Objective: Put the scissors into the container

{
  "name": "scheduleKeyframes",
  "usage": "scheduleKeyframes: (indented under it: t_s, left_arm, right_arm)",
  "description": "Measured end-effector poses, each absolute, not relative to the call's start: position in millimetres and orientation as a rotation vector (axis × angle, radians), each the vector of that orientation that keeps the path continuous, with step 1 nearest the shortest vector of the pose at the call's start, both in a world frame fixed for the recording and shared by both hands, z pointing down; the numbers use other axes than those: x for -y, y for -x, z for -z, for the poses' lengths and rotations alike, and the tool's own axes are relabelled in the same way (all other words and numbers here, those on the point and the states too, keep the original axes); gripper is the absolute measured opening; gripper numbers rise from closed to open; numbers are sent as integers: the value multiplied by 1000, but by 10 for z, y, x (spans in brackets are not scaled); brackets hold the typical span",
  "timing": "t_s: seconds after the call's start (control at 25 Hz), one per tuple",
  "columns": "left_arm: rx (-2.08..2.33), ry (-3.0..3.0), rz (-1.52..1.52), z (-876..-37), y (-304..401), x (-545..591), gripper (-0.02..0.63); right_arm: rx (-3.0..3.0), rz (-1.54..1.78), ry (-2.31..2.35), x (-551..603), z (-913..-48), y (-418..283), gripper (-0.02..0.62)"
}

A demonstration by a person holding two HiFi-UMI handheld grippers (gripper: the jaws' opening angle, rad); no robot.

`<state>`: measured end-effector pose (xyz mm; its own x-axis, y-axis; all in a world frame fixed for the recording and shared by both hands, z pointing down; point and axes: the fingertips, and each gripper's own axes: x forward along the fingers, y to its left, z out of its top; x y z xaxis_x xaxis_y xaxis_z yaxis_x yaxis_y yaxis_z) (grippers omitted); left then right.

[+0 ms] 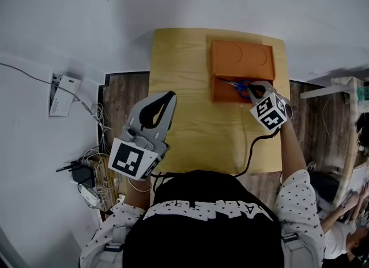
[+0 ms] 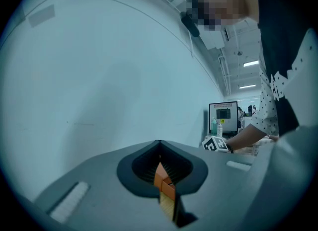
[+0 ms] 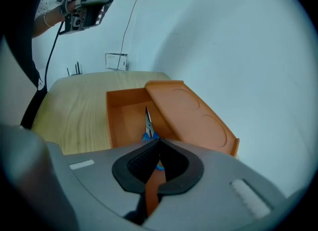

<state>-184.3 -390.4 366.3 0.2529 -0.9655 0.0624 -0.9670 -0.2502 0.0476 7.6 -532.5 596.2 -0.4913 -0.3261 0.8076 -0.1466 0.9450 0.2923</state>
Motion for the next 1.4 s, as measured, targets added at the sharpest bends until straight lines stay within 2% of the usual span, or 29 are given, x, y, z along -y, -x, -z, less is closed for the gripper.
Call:
scheduleKeyframes:
  t_s: [0.76, 1.4]
  left_arm:
    - [1794, -2522, -87, -3542, 1444, 3881, 0]
    - [1675, -2637, -100, -3445, 930, 3844, 1]
  right_arm:
    - [2307, 77, -813, 5206, -5117, -517, 13]
    - [2586, -353, -1139, 4922, -4395, -1094, 13]
